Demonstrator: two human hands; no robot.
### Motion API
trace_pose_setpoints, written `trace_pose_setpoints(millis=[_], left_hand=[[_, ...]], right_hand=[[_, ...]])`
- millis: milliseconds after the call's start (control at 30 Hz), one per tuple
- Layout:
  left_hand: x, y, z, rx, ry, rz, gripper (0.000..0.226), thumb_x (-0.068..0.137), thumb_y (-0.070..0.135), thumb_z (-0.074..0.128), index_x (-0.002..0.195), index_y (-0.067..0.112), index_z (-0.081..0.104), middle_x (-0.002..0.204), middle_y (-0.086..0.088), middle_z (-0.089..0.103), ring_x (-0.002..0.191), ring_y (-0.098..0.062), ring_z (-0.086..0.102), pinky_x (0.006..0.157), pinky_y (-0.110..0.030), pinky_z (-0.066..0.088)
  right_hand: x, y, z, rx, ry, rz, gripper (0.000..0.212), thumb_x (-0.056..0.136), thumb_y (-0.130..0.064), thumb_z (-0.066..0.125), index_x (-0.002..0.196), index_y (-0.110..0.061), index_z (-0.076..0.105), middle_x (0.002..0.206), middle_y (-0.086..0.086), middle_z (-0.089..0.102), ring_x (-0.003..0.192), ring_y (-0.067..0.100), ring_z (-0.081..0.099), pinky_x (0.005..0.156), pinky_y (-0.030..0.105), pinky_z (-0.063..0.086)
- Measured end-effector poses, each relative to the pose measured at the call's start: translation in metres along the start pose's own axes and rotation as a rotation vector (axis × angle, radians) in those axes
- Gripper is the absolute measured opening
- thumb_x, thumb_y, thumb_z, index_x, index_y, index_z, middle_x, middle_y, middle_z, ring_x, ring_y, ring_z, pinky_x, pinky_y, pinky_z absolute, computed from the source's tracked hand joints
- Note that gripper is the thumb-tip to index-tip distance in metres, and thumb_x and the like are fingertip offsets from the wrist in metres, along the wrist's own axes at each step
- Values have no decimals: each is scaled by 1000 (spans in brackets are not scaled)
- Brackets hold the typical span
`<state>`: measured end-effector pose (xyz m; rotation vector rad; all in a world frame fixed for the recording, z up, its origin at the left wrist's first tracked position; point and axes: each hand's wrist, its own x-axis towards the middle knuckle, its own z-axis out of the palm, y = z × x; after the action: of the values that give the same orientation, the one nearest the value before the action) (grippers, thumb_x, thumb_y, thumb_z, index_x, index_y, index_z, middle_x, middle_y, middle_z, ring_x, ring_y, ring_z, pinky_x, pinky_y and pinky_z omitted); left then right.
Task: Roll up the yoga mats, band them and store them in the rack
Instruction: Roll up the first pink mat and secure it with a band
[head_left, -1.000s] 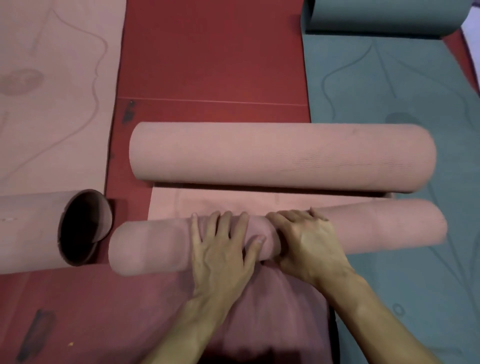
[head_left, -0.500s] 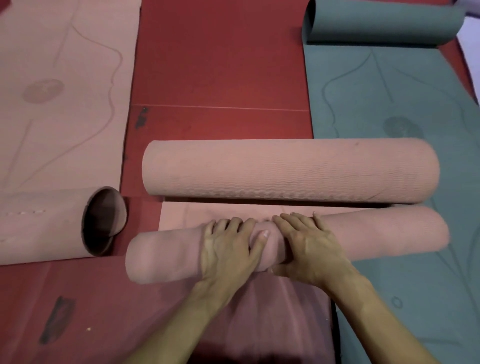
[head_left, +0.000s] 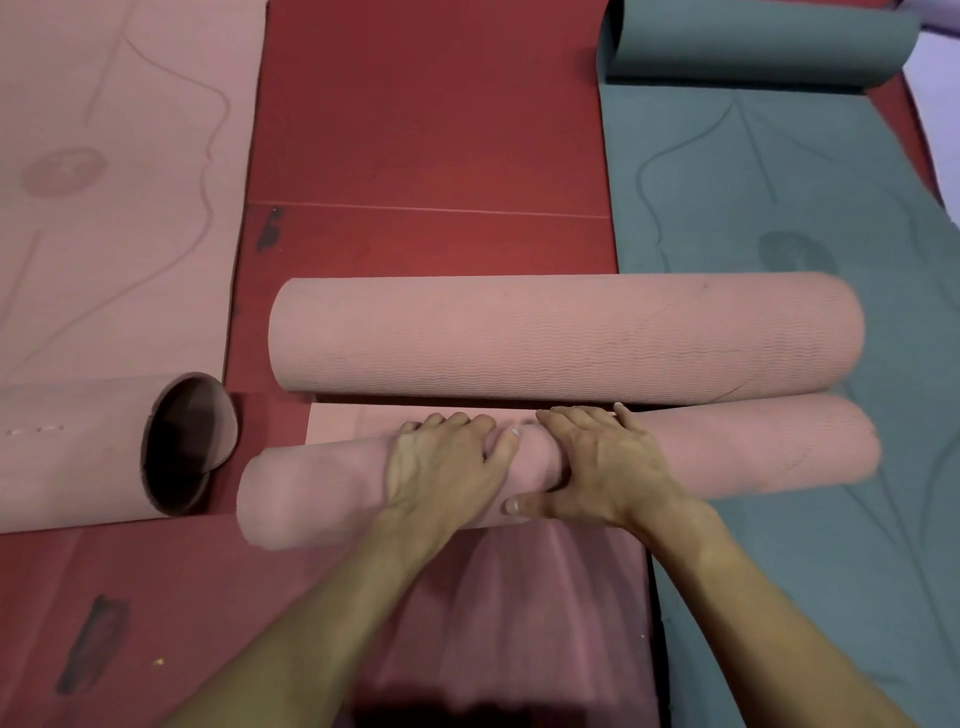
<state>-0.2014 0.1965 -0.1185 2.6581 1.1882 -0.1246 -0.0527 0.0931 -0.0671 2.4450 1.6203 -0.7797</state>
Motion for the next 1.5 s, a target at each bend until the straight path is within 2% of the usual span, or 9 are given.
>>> trace_pose_setpoints(millis=[133, 300, 500, 633, 733, 867, 967, 1167, 1500], left_hand=[[4, -1, 0, -1, 6, 16, 60, 101, 64, 20, 117, 33, 68, 114, 5, 71, 110, -19, 63, 95, -40, 44], [-19, -3, 11, -19, 313, 6, 46, 99, 47, 44, 121, 19, 74, 110, 2, 74, 102, -24, 68, 103, -50, 45], [-18, -11, 19, -22, 384, 55, 43, 101, 43, 45, 120, 19, 76, 109, 1, 77, 101, -24, 70, 103, -51, 47], [-10, -11, 18, -13, 392, 40, 43, 99, 43, 45, 116, 21, 77, 105, 1, 78, 96, -25, 71, 101, -49, 48], [-9, -12, 21, -15, 419, 39, 44, 100, 43, 45, 122, 20, 75, 116, 1, 77, 104, -24, 70, 104, -51, 46], [-26, -11, 27, 37, 444, 61, 54, 103, 44, 40, 144, 16, 61, 148, -6, 59, 134, -27, 56, 118, -62, 30], [-43, -9, 35, 28, 486, 69, 54, 103, 42, 41, 149, 17, 56, 152, -6, 55, 139, -30, 52, 121, -62, 24], [-25, -16, 34, 25, 530, 82, 48, 103, 42, 44, 140, 19, 64, 138, -3, 65, 127, -29, 59, 113, -58, 36], [3, -23, 22, -15, 535, 64, 43, 101, 42, 47, 130, 22, 72, 122, 3, 73, 109, -23, 66, 107, -49, 43]], right_hand=[[4, 0, 6, -19, 52, -5, 121, 57, -103, 16, 155, -34, 36, 161, -13, 40, 150, 13, 31, 128, 48, 9], [13, 7, 9, -50, 51, -13, 133, 52, -107, 2, 158, -34, 32, 160, -13, 40, 148, 14, 34, 127, 49, 13], [4, -4, 11, -71, 112, 17, 120, 66, -96, 5, 162, -28, 29, 166, -8, 34, 155, 16, 25, 127, 57, 5], [-9, -23, 37, -60, 426, 78, 84, 89, -72, 30, 145, -14, 58, 150, 10, 58, 144, 32, 48, 116, 62, 35], [-10, -27, 60, -81, 507, 91, 72, 99, -62, 33, 145, -13, 58, 154, 15, 53, 146, 35, 44, 118, 64, 30], [-5, -21, 71, -102, 537, 59, 70, 104, -60, 27, 155, -16, 48, 163, 12, 41, 154, 33, 32, 123, 63, 19], [-2, -21, 70, -107, 534, 64, 71, 105, -60, 24, 158, -17, 43, 165, 10, 39, 156, 31, 28, 124, 60, 14], [2, -17, 54, -100, 557, 97, 73, 102, -60, 28, 150, -12, 54, 157, 9, 51, 150, 29, 40, 123, 61, 23], [22, -17, 37, -103, 570, 103, 73, 101, -61, 28, 143, -11, 60, 149, 10, 59, 145, 30, 46, 123, 60, 20]])
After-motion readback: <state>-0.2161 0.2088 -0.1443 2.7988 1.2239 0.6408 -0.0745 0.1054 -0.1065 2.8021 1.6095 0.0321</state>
